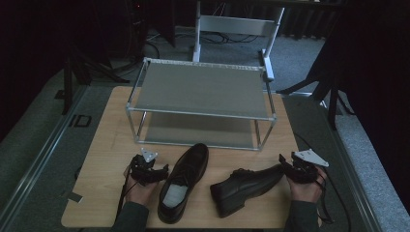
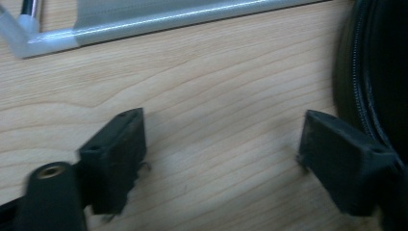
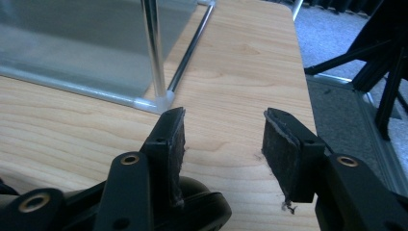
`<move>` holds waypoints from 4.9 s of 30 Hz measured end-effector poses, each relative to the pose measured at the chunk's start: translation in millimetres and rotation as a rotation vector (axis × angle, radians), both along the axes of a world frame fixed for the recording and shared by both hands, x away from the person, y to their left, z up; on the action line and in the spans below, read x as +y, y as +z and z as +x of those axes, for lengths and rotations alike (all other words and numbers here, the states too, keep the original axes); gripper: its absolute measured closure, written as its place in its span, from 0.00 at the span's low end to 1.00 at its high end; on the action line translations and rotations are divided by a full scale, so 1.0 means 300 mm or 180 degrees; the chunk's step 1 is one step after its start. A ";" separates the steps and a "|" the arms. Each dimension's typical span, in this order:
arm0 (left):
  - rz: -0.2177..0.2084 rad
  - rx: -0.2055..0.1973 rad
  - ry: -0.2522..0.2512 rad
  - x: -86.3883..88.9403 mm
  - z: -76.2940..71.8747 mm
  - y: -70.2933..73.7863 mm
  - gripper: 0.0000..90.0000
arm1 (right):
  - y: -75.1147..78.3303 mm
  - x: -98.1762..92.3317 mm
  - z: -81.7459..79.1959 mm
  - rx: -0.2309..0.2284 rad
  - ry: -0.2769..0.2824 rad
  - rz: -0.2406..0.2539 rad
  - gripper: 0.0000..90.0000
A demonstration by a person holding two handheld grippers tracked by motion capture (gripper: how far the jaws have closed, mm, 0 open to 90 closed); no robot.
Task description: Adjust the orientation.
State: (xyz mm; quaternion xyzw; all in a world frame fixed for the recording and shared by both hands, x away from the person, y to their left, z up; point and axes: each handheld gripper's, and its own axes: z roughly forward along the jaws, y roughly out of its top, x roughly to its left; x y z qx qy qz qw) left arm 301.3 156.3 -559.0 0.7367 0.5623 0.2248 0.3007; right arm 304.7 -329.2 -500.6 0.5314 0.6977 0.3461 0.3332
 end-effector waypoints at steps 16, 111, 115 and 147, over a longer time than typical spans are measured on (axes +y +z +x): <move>-0.0305 -0.0456 -0.0668 0.020 -0.124 0.162 0.49 | 0.037 0.020 -0.018 -0.0127 0.0143 0.0097 0.54; -0.0538 -0.0763 -0.0615 -0.112 -0.364 0.260 0.52 | 0.089 0.107 0.034 -0.0097 0.0541 0.0111 0.50; -0.0416 -0.0759 -0.0833 -0.060 -0.379 0.275 0.52 | 0.094 0.105 0.015 -0.0090 0.0565 0.0112 0.49; -0.0418 0.0075 -0.1180 -0.065 -0.396 0.061 0.64 | -0.020 -0.056 -0.213 0.0264 0.0209 -0.0065 0.48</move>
